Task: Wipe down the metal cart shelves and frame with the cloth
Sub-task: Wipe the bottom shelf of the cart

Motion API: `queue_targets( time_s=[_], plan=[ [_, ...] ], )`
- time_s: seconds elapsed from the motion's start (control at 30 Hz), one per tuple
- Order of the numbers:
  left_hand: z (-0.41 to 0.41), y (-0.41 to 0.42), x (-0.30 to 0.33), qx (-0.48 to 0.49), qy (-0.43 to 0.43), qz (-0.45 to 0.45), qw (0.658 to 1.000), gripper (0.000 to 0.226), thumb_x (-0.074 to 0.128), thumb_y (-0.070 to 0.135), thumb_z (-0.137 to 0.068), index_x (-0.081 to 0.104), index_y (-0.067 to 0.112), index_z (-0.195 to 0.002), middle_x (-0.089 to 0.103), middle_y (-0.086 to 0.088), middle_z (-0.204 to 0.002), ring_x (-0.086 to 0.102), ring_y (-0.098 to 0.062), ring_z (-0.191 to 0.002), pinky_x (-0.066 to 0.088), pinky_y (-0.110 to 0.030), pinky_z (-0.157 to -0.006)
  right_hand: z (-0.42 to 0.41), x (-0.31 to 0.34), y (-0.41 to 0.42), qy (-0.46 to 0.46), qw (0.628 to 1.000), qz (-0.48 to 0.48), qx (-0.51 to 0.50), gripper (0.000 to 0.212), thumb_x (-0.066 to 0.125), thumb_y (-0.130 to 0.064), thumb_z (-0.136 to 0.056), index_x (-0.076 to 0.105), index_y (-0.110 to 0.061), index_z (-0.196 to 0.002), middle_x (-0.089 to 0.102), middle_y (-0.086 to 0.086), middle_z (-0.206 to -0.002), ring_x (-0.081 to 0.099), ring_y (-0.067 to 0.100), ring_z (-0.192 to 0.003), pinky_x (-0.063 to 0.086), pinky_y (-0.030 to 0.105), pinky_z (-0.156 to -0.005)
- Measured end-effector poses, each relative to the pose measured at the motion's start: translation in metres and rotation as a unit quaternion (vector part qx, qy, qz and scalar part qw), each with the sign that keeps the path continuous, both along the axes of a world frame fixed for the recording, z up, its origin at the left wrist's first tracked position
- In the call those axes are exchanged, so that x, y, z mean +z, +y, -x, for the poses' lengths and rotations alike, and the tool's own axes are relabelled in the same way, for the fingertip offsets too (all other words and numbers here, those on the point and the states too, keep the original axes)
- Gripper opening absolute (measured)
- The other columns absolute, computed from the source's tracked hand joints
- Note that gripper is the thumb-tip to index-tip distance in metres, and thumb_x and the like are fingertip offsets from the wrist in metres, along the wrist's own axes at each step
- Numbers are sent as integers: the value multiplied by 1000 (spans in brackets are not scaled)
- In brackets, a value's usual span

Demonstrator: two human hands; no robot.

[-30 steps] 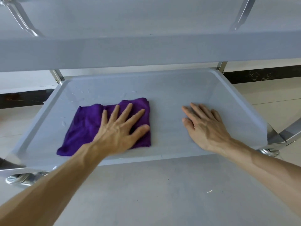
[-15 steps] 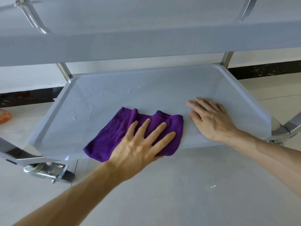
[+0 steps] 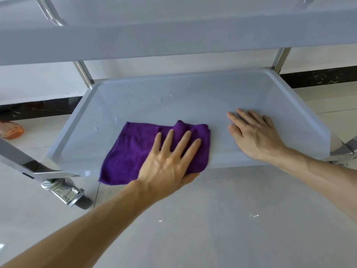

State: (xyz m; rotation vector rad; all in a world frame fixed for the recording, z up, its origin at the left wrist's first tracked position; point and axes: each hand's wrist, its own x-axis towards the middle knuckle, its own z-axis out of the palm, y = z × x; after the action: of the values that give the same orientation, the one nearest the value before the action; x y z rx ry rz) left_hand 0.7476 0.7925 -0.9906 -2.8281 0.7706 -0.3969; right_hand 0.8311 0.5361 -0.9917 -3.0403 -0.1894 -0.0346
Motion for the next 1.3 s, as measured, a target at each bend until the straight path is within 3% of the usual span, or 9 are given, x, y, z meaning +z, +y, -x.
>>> queue_targets(
  time_s=[0.13, 0.33, 0.57, 0.77, 0.87, 1.03, 1.3],
  plan=[
    [-7, -5, 0, -30, 3, -18, 999, 73, 49, 61, -94, 37, 18, -152, 41, -13, -154, 47, -46, -132, 43, -63, -100, -2, 4, -10, 8, 1000, -9, 5, 53, 20, -48, -103, 22, -39, -155, 17, -7, -165, 14, 21, -152, 12, 44, -119],
    [-2, 59, -1, -69, -1, -32, 997, 70, 46, 60, -97, 28, 25, -155, 34, -7, -159, 42, -41, -138, 41, -61, -103, 3, 6, -22, 4, 1000, -12, 12, 53, 24, -48, -101, 26, -39, -154, 21, -9, -164, 18, 20, -151, 15, 43, -118],
    [19, 142, 8, 29, 83, 34, 996, 80, 34, 77, -89, 20, 36, -156, 19, 7, -164, 22, -31, -150, 26, -59, -116, 9, 14, -32, 6, 1000, -8, 21, 52, 30, -44, -102, 31, -35, -153, 26, -7, -163, 23, 22, -150, 19, 44, -118],
    [25, 137, 11, 79, 92, 36, 992, 83, 35, 79, -85, 26, 35, -155, 20, 9, -163, 23, -33, -149, 23, -62, -117, 9, 30, 19, -23, 998, -34, 40, 47, 38, -33, -102, 45, -17, -146, 35, 6, -158, 30, 25, -146, 29, 49, -115],
    [27, 131, 11, 83, 85, 45, 992, 83, 38, 77, -85, 30, 32, -154, 25, 7, -162, 28, -36, -147, 26, -64, -114, 12, 29, 85, -9, 994, -54, 97, 52, 32, -42, -104, 36, -22, -151, 30, 3, -161, 25, 23, -148, 23, 51, -117],
    [27, 98, 3, 97, 53, 56, 992, 83, 42, 74, -86, 36, 25, -153, 31, 1, -160, 35, -41, -143, 30, -66, -110, 21, 4, 141, 53, 990, -38, 126, 59, 13, -59, -101, 12, -38, -156, 3, -3, -167, -4, 32, -153, -3, 67, -115],
    [27, 141, 11, 74, 93, 12, 993, 83, 35, 79, -85, 30, 33, -154, 25, 7, -162, 30, -33, -146, 31, -62, -112, 22, -2, 121, 37, 992, -21, 119, 56, 14, -62, -99, 6, -49, -153, -1, -11, -167, -5, 26, -153, -5, 61, -118]
  ],
)
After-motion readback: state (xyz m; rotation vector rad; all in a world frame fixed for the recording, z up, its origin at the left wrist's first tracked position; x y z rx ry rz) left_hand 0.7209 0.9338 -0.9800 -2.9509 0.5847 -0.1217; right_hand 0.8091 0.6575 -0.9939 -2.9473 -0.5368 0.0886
